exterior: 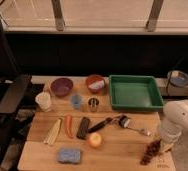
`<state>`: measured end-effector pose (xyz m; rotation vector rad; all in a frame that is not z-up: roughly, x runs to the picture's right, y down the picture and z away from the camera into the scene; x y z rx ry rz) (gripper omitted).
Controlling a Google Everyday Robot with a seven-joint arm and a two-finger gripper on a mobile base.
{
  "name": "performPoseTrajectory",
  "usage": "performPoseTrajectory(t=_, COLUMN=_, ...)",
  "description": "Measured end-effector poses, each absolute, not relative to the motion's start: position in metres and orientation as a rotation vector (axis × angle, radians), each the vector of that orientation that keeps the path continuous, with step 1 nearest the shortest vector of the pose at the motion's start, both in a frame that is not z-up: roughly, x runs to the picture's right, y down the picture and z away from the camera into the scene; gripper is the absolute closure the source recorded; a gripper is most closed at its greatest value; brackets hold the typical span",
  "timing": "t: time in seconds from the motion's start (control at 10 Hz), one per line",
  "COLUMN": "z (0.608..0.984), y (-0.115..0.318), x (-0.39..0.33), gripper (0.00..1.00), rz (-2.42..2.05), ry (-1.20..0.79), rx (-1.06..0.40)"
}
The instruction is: Place grapes in metal cup
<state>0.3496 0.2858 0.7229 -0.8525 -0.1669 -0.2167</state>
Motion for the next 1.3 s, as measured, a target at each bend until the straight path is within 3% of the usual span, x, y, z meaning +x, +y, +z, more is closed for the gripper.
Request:
performPoseTrajectory(t=0.4, z=0.702, y=0.203, x=0.343, gripper=1.0, rz=-0.222, ry=-0.135, rx=-0.703)
performPoseTrajectory(t=0.9, z=0.726, y=0.082, x=0.272, gripper=1.0, rz=-0.263, ry=-0.203, rx=-0.543)
performPoseTrajectory(t=1.3, z=0.731, y=0.062, x=0.236, gripper=1.0, rz=-0.292, ry=-0.242, rx=-0.52)
